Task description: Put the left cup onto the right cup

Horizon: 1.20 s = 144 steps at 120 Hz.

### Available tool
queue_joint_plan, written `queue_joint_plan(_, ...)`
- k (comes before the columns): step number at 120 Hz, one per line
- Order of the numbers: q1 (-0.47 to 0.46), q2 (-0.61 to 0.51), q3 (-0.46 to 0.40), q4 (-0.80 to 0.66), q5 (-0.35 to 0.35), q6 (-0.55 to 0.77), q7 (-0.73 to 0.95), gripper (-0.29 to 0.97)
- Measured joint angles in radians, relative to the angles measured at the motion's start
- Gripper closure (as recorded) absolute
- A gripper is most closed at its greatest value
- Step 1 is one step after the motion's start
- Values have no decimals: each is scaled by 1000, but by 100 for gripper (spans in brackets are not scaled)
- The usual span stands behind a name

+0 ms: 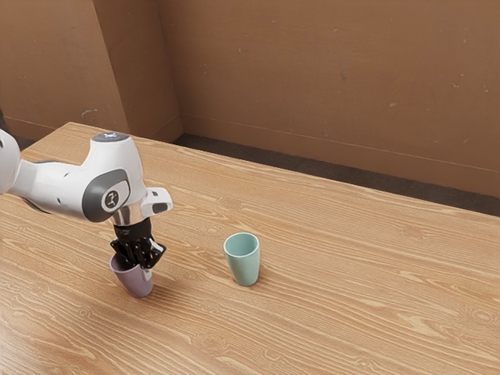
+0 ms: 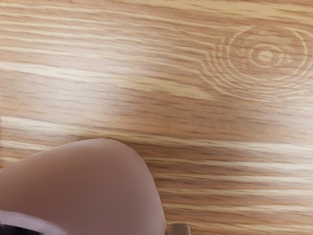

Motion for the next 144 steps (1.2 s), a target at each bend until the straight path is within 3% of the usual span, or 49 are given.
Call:
queue_joint_plan(43, 6, -37, -27, 39, 30, -36, -27, 78)
queue_joint_plan(94, 96, -20, -174, 328, 72, -265, -98, 78)
queue_joint_plan(104, 51, 21, -182, 385, 73, -293, -108, 78)
queue_joint_plan(121, -151, 120, -187, 512, 72, -347, -122, 78)
queue_joint_plan(144, -186, 154, -198, 555, 71, -383, -139, 78)
